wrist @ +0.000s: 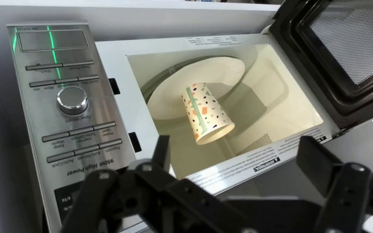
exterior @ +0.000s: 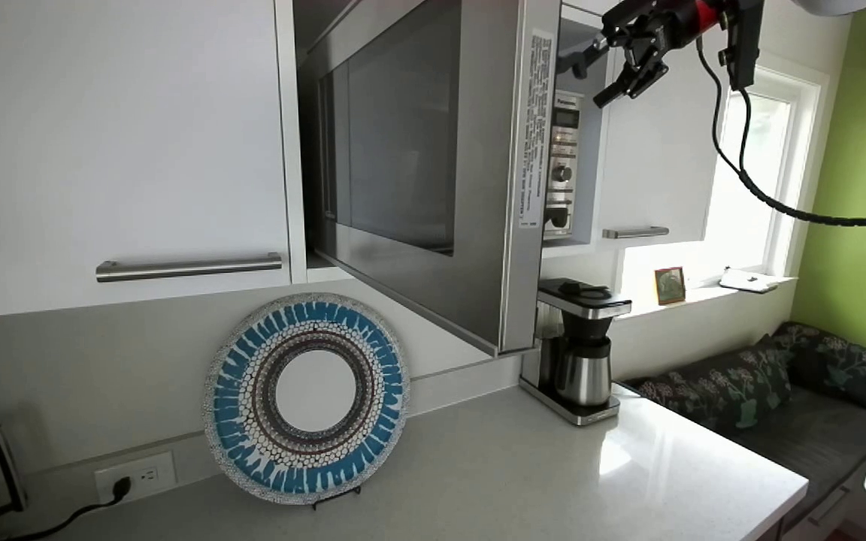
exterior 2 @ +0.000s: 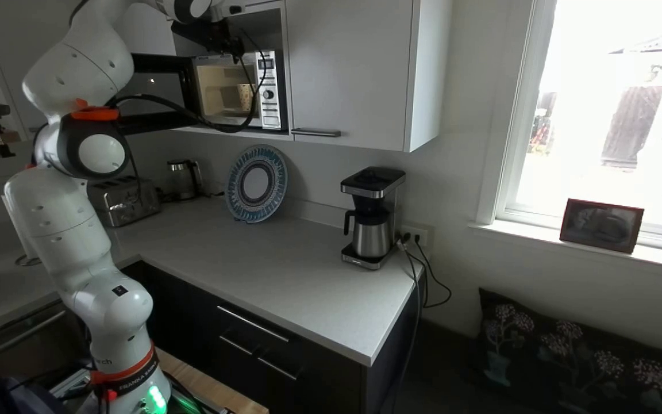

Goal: Put the white plate with a paper cup on it inside the microwave

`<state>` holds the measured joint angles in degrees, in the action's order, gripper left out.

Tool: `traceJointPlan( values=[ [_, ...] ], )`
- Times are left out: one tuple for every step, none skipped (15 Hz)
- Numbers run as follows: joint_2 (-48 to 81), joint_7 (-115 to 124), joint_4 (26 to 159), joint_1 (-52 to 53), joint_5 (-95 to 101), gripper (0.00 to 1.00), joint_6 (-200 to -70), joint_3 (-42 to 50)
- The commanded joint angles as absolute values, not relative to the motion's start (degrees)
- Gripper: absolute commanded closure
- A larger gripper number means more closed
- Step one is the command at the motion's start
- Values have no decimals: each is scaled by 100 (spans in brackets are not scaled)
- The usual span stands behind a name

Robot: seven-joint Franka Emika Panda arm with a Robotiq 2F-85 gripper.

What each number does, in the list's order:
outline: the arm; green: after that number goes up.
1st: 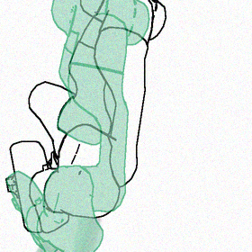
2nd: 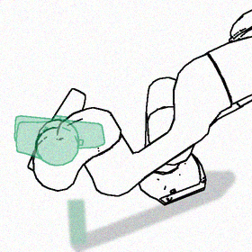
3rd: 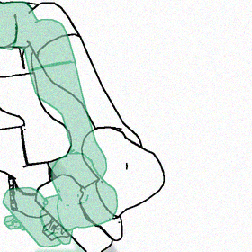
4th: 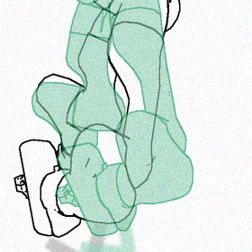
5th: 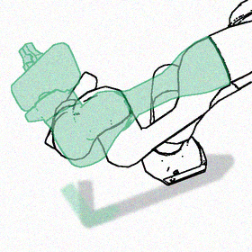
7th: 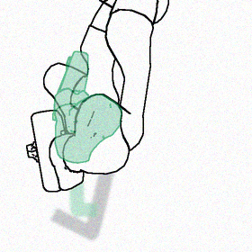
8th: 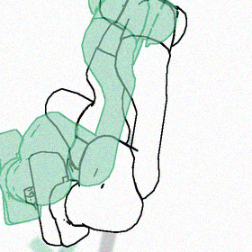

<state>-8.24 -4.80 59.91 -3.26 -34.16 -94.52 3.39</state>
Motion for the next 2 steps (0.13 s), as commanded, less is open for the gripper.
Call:
traceJointPlan(
  values=[
    [-824,-483,5992,-328,-3416,0,-9451,340],
    [-821,-484,5993,-328,-3416,0,-9451,340]
  ],
)
